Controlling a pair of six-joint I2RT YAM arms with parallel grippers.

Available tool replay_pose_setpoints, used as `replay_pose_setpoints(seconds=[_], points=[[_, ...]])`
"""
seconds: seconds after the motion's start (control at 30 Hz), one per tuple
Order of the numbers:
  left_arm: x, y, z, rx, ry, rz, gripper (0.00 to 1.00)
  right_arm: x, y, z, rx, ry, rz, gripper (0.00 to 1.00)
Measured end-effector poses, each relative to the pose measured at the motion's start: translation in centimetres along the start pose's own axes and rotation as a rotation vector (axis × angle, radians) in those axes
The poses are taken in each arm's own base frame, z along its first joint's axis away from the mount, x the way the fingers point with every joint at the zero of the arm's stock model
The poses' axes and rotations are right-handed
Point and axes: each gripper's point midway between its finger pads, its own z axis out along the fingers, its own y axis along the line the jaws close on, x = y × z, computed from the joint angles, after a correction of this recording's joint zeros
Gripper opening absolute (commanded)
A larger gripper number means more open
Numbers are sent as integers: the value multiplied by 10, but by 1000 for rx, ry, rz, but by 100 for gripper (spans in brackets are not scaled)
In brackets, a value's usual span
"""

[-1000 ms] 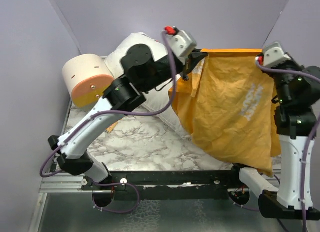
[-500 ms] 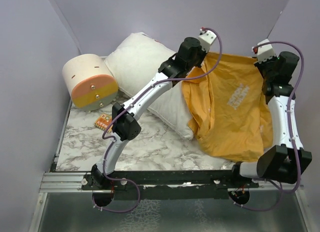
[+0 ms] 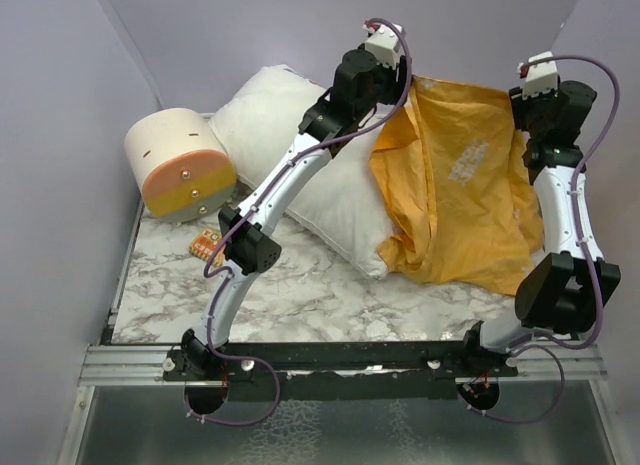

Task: Put the pillow into the pillowcase
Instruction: Flatten out the pillowcase at the center of the board.

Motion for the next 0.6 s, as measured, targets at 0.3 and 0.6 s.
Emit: replay_pose_setpoints(seconds=[0.3, 0.6], points=[[16, 22, -66, -44, 195, 106, 83, 30, 78, -48, -330, 31, 96, 92], [-9, 50, -187, -39, 216, 134, 80, -51, 142, -144, -801, -276, 206, 92]])
